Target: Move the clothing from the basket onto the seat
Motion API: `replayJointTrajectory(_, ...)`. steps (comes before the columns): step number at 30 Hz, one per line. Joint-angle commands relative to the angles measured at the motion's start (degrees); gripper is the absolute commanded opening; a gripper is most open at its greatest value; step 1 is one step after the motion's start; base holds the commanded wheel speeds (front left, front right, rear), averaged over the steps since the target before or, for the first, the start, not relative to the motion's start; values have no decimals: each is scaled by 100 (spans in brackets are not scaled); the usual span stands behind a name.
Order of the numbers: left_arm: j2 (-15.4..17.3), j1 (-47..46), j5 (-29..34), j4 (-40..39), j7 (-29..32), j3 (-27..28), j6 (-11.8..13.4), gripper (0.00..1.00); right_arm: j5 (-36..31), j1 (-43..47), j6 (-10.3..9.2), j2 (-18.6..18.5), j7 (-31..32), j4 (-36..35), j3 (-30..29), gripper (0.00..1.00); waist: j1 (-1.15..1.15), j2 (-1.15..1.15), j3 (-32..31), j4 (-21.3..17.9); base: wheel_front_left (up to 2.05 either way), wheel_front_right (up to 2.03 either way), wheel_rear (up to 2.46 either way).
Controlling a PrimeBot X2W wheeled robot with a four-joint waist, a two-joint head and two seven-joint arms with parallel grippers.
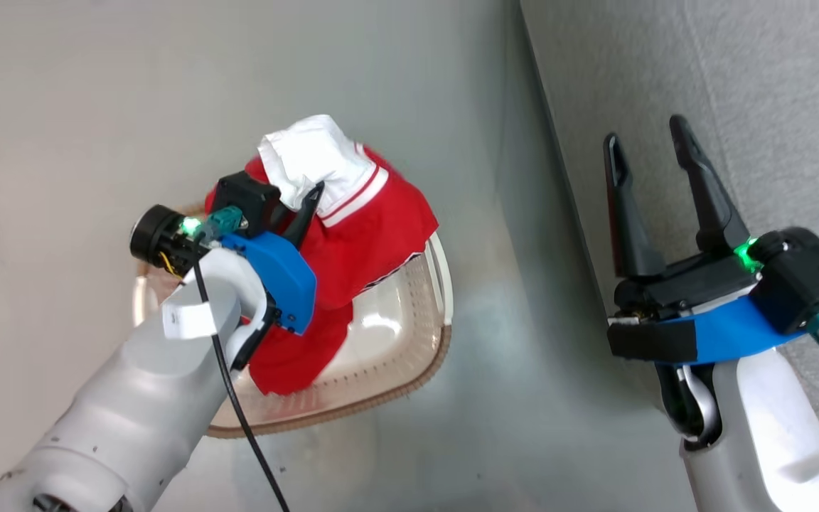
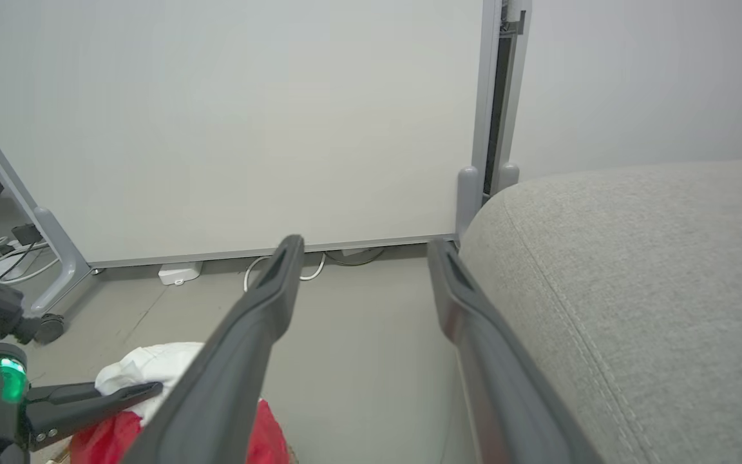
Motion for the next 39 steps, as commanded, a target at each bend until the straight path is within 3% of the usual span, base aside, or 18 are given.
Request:
replayJointTrajectory(1,57,174,168,-163,-26,184,45,0,-10,140,1,-14,-22,71,-10,100,1,0,-532,184,0,0,0)
replayJointTrajectory(11,146,752,996,-1094,-28,1301,235,0,20,708,1,-14,-22,366,-35,100,1,0,-1743,336,0,0,0)
replayJointTrajectory(17,73,1060,1384,-1448,-28,1734,225,0,61,1048,1,-14,-22,485,-76,100,1,0,-2370,403,0,0,0)
replayJointTrajectory(29,0,1575,1752,-1860,-29,2132,178,0,132,1670,1,-14,-22,587,-188,100,1,0,-3207,525,0,0,0)
replayJointTrajectory(39,-25,1902,1858,-2130,-29,2194,173,0,156,1936,1,-14,-22,560,-231,100,1,0,-3436,605,0,0,0)
